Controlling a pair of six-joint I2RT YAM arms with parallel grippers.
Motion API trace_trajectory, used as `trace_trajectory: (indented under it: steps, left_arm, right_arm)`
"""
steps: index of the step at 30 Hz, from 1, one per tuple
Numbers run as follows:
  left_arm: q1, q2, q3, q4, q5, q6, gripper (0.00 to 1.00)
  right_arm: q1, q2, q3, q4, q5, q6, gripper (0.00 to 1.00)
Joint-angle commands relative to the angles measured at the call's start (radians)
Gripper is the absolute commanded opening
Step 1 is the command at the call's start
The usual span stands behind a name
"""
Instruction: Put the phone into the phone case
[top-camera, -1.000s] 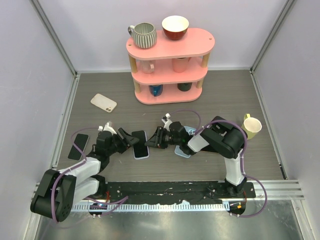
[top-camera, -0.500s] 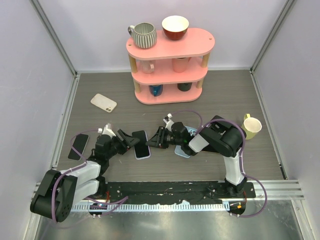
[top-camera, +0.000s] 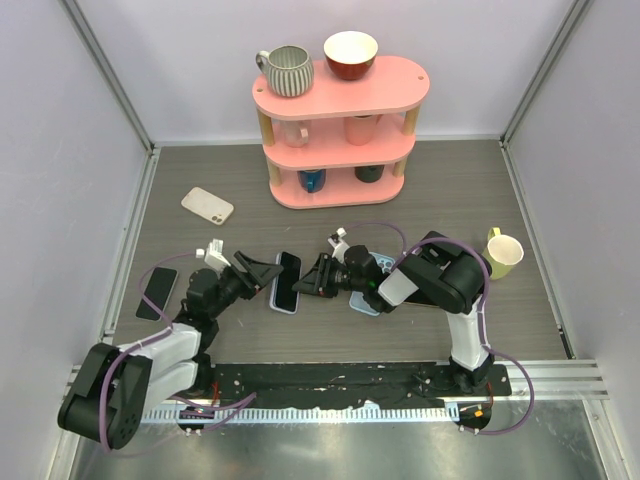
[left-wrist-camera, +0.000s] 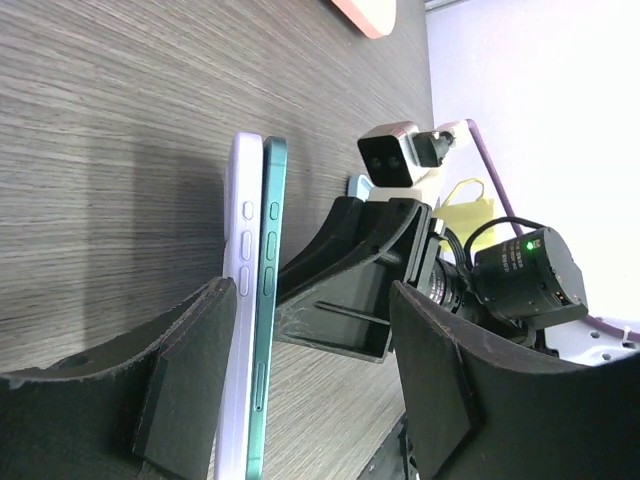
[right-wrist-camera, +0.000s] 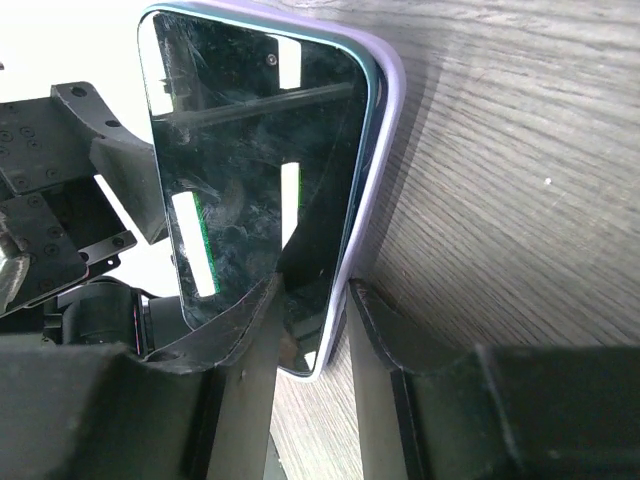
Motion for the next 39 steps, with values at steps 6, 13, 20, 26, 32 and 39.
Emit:
trace_trajectory:
  steps: [6, 13, 20, 26, 32, 39]
  left_arm:
    - [-0.046, 0.078, -0.016, 0.045, 0.149, -0.019, 0.66]
    - [-0.064, 0.190, -0.012, 0.088, 0.149, 0.005, 0.66]
    - [-0.092, 0.287, -0.004, 0.197, 0.183, -0.016, 0.62]
    - [-0.092, 0.298, 0.007, 0.186, 0.156, -0.006, 0.59]
    - [-0.090, 0.291, 0.030, 0.136, 0.166, 0.013, 0.43]
    - [-0.092, 0.206, 0.046, 0.045, 0.213, 0.062, 0.17]
  right_arm:
    - [0.007, 0.082, -0.039, -0.168, 0.082, -0.033, 0.39]
    - [0.003, 0.086, -0.044, -0.155, 0.077, -0.028, 0.39]
    - [-0.005, 0.084, -0.049, -0.152, 0.076, -0.031, 0.39]
    - [-0.013, 0.075, -0.058, -0.157, 0.077, -0.041, 0.39]
    - [-0.027, 0.058, -0.085, -0.148, 0.074, -0.039, 0.39]
    - [-0.074, -0.068, -0.136, -0.108, 0.032, -0.057, 0.50]
